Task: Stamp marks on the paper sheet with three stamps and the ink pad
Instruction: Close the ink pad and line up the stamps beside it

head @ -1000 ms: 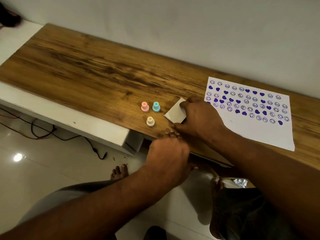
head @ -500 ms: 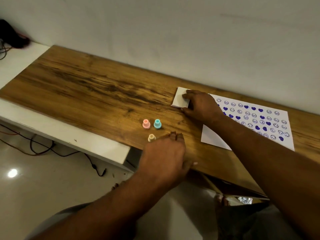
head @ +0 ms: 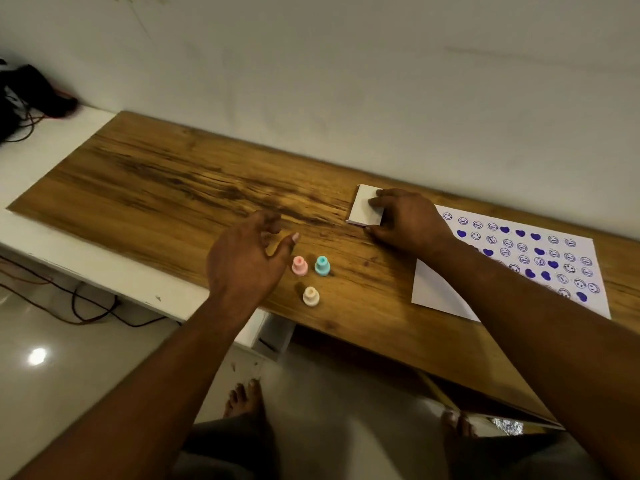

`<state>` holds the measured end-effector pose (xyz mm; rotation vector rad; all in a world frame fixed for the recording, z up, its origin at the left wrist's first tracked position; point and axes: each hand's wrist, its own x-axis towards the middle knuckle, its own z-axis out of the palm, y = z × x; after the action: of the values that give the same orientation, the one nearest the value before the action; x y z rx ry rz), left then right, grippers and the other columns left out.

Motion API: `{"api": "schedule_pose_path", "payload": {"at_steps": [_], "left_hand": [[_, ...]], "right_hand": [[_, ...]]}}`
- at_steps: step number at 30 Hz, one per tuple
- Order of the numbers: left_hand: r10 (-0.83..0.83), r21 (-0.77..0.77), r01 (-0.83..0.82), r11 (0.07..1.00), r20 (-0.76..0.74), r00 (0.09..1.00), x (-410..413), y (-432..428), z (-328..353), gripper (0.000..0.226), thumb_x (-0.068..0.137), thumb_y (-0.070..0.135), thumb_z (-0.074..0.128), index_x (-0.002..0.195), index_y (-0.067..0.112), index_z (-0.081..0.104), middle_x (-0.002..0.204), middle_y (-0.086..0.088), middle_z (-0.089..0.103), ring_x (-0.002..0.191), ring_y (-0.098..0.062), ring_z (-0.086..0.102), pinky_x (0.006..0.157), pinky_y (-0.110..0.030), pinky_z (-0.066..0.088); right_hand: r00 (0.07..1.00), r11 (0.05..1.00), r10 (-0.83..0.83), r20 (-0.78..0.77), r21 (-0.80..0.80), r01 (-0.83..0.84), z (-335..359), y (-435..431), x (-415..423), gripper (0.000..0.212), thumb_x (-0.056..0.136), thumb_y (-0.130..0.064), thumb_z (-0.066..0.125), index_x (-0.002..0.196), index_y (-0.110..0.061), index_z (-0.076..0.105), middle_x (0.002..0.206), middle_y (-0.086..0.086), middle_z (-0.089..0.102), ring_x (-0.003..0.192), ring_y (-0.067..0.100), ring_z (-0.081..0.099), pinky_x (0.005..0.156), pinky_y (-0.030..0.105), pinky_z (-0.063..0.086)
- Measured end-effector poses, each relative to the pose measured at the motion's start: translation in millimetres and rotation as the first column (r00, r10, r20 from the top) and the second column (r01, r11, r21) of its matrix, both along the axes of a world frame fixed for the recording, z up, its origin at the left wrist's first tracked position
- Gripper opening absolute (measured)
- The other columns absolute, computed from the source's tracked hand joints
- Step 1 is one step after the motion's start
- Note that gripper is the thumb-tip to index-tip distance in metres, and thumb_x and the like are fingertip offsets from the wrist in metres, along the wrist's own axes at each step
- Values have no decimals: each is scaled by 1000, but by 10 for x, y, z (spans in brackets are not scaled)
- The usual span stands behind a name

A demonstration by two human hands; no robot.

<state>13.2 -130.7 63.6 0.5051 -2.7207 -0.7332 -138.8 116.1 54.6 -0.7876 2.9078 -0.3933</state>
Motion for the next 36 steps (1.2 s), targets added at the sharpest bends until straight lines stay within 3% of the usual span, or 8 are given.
{"api": "schedule_pose_path", "payload": {"at_steps": [6, 14, 19, 22, 24, 26, 29, 36], "left_hand": [[-26, 21, 24, 999, 138, 990, -39, -98, -130, 45, 92, 64, 66, 124, 33, 69, 109, 14, 74, 93, -11, 70, 79, -36, 56], [-49, 112, 24, 993, 228, 972, -74, -105, -218, 40, 92, 61, 70, 117, 30, 74, 110, 9, 77, 89, -6, 65, 71, -28, 47], [-79, 128, 49, 991, 240, 968, -68, -105, -197, 50, 96, 67, 56, 121, 28, 74, 114, 2, 76, 89, -10, 60, 75, -31, 44], [-213, 242, 153, 958, 247, 945, -43, -165, -160, 43, 97, 60, 60, 123, 28, 73, 116, 9, 71, 99, -9, 61, 74, -28, 46], [-299, 348, 202, 915, 251, 921, -31, -216, -146, 37, 93, 53, 70, 122, 30, 73, 123, 13, 68, 109, -9, 63, 84, -29, 52], [-326, 361, 216, 907, 277, 904, -20, -241, -145, 46, 81, 49, 84, 122, 34, 72, 124, 14, 66, 103, -5, 62, 82, -29, 54], [-313, 270, 238, 933, 282, 907, -18, -220, -170, 57, 68, 47, 94, 119, 37, 73, 116, 17, 64, 90, -6, 61, 71, -26, 50], [-277, 232, 224, 947, 232, 932, -52, -171, -277, 38, 70, 42, 95, 103, 40, 76, 114, 13, 64, 92, -5, 59, 79, -34, 56]], "right_hand": [[1000, 1000, -7, 12, -11, 7, -17, 6, -4, 68, 85, -50, 80, 144, -21, 62, 156, 3, 54, 138, 26, 55, 111, 38, 45], [1000, 999, -15, 19, -37, 15, -79, 33, -44, 68, 86, -50, 80, 145, -22, 61, 156, 3, 53, 139, 26, 53, 111, 37, 45], [1000, 997, -3, 18, -76, 5, -73, 73, -58, 73, 82, -55, 81, 146, -27, 59, 157, 2, 51, 140, 27, 51, 110, 42, 45], [988, 950, -81, -129, -309, 38, 2, 121, -73, 50, 85, -45, 81, 130, -25, 69, 140, 2, 62, 113, 20, 66, 95, 38, 55], [978, 910, -103, -179, -414, 20, 109, 106, -39, 35, 87, -41, 79, 118, -26, 72, 121, -3, 69, 88, 10, 67, 82, 33, 56], [989, 905, 47, -137, -414, -100, 199, 52, 51, 31, 87, -42, 78, 115, -29, 73, 107, -10, 72, 79, 8, 67, 74, 35, 59], [930, 901, 365, 36, -266, -343, 196, -87, 282, 35, 88, -44, 77, 121, -31, 73, 108, -15, 72, 83, 7, 66, 71, 32, 59], [886, 874, 463, 26, -180, -452, -61, -327, 519, 42, 89, -50, 75, 127, -33, 68, 119, -14, 71, 93, -3, 57, 71, 16, 50]]}}
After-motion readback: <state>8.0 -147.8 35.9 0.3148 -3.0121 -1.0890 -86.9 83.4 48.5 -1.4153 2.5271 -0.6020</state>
